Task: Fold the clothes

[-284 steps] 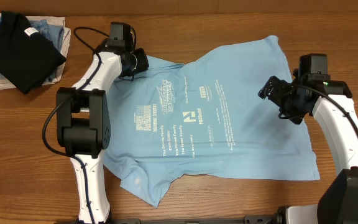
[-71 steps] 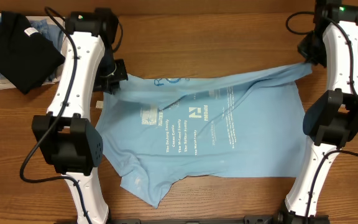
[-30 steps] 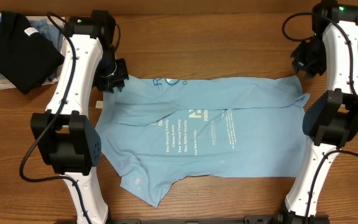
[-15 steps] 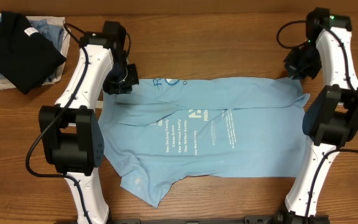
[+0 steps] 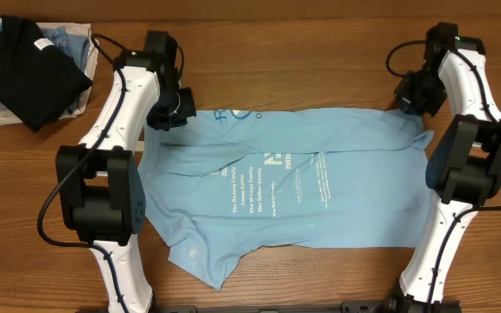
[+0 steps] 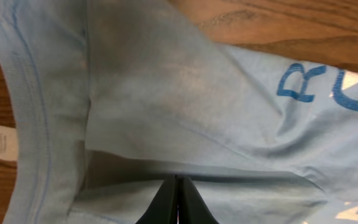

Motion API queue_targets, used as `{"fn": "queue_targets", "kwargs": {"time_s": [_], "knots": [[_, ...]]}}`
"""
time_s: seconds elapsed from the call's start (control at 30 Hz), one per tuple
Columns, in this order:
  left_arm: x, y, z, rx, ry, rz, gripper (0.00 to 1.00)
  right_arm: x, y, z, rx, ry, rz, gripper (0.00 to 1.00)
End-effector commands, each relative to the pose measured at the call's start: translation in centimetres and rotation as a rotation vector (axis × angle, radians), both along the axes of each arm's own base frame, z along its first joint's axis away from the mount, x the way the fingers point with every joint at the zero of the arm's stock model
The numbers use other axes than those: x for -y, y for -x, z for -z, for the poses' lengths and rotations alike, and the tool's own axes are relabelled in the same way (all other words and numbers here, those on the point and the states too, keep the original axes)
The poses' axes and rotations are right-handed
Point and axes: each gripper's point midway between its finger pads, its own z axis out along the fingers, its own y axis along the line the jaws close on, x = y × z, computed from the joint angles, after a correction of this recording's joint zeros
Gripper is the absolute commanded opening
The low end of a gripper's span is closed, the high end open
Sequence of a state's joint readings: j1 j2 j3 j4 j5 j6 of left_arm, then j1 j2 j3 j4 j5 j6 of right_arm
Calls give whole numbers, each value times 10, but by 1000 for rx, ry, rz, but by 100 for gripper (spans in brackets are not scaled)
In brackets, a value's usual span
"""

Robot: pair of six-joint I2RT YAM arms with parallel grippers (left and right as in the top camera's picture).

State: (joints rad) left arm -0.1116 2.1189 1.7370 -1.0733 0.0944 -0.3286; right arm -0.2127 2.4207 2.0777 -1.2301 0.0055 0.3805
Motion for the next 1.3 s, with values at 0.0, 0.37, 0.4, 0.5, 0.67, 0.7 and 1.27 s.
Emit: {"fn": "queue_targets", "kwargs": {"time_s": [0.0, 0.37, 0.4, 0.5, 0.67, 0.7, 1.27], "knots": [[2, 8, 8, -11, 8, 22, 4, 8, 4, -6, 19, 3, 28, 16], [-2, 14, 40, -5, -1, 13, 5, 20, 0, 11, 58, 13, 52, 12], [-4, 14, 43, -4, -9, 11, 5, 22, -2, 11, 67, 18, 54, 12], [-16, 15, 51, 3, -57, -18, 6, 29, -9, 12, 99, 42, 65, 12], [-32, 10, 65, 41, -70, -66, 7, 34, -23, 12, 160, 55, 68, 11], [-35, 9, 68, 52, -69, -75, 8, 35, -25, 12, 170, 58, 71, 11], [-125, -20, 69, 203, -67, -254, 13, 53, -40, 6, 234, 143, 134, 10]]}}
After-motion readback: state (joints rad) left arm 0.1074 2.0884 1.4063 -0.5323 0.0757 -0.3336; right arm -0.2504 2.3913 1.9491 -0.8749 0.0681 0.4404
